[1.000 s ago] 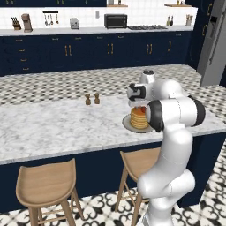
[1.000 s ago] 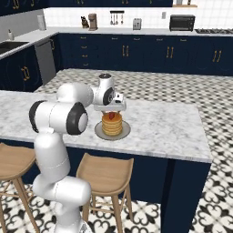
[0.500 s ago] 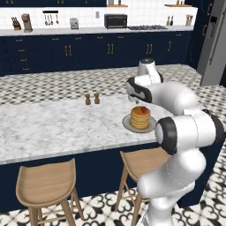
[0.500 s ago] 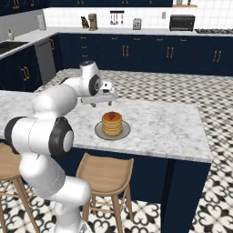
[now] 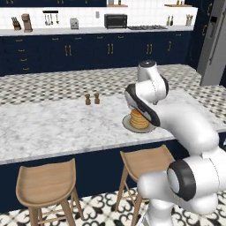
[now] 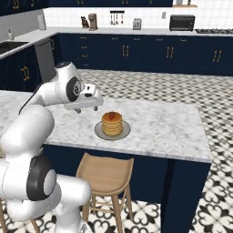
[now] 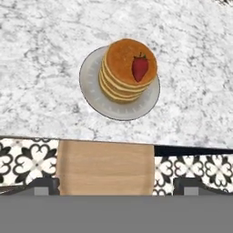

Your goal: Take the strawberry from the fridge and place it on top of the pancake, located on the dining counter.

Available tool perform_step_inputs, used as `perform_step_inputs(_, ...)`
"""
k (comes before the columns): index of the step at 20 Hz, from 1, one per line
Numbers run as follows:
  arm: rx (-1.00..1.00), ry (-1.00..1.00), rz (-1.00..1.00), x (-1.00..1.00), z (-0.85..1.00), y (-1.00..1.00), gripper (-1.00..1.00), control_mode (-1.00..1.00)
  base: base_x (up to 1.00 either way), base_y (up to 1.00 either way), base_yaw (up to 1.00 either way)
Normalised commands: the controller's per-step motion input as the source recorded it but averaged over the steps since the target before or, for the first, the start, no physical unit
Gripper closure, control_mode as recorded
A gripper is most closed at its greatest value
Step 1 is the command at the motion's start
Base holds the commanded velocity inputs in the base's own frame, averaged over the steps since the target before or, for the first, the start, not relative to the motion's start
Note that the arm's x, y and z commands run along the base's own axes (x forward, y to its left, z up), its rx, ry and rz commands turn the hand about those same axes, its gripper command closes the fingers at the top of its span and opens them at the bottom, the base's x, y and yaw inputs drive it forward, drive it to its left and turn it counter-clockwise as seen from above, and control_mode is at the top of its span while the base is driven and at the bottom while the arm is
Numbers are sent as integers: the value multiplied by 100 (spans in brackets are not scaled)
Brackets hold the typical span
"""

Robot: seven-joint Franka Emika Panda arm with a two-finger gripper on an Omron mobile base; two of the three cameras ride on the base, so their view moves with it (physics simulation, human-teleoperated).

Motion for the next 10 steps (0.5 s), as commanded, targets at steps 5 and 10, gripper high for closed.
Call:
perform_step_inputs(5, -7, 0, -1, -100, -21, 49, -100, -100, 0, 0, 0)
perform_step_inputs(10, -24, 3, 0, -68, -20, 88, -100, -100, 0, 0, 0)
